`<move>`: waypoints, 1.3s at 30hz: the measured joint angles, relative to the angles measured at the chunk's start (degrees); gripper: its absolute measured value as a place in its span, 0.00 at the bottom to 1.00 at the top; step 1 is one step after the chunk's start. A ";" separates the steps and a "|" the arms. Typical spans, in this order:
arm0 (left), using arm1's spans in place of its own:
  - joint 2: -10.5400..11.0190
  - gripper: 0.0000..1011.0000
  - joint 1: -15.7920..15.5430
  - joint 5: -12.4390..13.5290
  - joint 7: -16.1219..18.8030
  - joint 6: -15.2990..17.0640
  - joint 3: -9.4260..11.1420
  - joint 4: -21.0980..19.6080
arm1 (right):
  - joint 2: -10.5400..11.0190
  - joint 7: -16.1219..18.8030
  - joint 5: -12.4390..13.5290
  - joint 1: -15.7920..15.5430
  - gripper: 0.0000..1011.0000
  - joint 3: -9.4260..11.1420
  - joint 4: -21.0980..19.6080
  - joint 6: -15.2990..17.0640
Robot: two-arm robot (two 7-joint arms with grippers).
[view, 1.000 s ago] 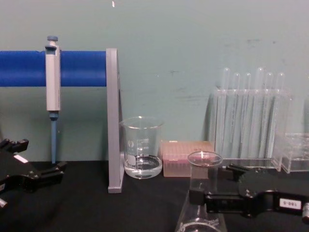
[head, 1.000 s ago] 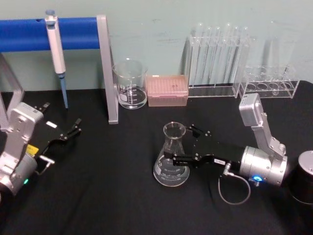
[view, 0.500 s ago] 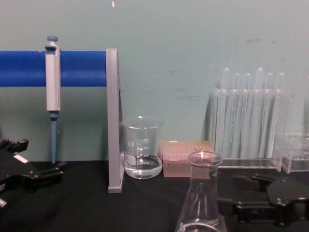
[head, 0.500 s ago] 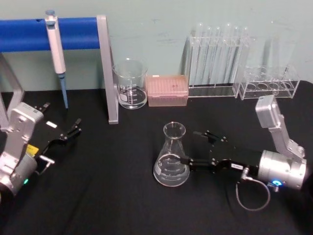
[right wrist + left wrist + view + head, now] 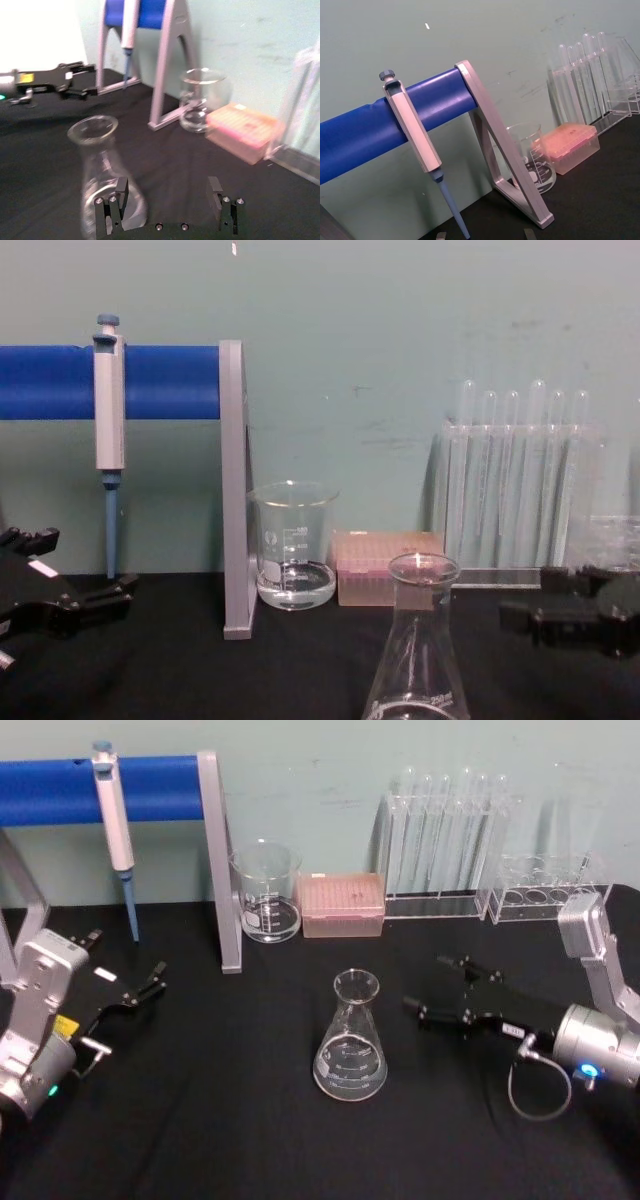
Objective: Grasp the erlenmeyer flask with one hand, shake it three times, then place it back.
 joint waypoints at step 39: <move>0.00 0.99 0.00 0.00 0.01 0.00 0.00 0.00 | -13.10 -26.93 -10.44 -3.58 0.99 8.89 3.06 -0.92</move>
